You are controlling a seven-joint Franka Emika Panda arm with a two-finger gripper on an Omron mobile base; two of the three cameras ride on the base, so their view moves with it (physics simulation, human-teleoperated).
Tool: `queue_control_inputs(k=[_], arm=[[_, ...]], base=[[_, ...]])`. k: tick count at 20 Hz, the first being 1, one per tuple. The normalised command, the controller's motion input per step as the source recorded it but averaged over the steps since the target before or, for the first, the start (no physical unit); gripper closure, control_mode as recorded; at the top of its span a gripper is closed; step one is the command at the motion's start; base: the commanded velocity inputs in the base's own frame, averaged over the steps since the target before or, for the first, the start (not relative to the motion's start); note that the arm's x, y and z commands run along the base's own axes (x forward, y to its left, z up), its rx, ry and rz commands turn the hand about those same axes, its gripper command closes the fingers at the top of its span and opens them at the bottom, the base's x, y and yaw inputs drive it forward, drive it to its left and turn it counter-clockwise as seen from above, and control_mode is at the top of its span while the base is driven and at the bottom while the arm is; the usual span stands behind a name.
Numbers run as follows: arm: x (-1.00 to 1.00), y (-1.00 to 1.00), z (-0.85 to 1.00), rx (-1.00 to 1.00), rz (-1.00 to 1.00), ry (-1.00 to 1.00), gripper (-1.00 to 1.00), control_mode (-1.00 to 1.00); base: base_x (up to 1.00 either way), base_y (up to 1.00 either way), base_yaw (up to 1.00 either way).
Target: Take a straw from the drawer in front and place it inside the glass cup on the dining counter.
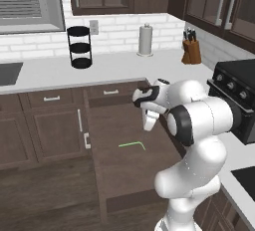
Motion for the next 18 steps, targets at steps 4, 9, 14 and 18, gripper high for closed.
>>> queue_control_inputs(k=[4,9,14,18], arm=[[0.41,0.0,-0.39,0.0,0.25,-0.04,-1.0,-1.0],[0.12,0.01,-0.43,-0.02,0.22,-0.16,-1.0,-1.0],[0.0,0.03,-0.35,-0.08,0.1,-0.12,-1.0,-1.0],[-0.1,0.12,-0.33,-0.04,0.01,-0.1,-1.0,-1.0]], base=[[0.0,0.0,0.0],[0.0,0.0,0.0],[0.0,0.0,0.0],[0.0,0.0,0.0]])
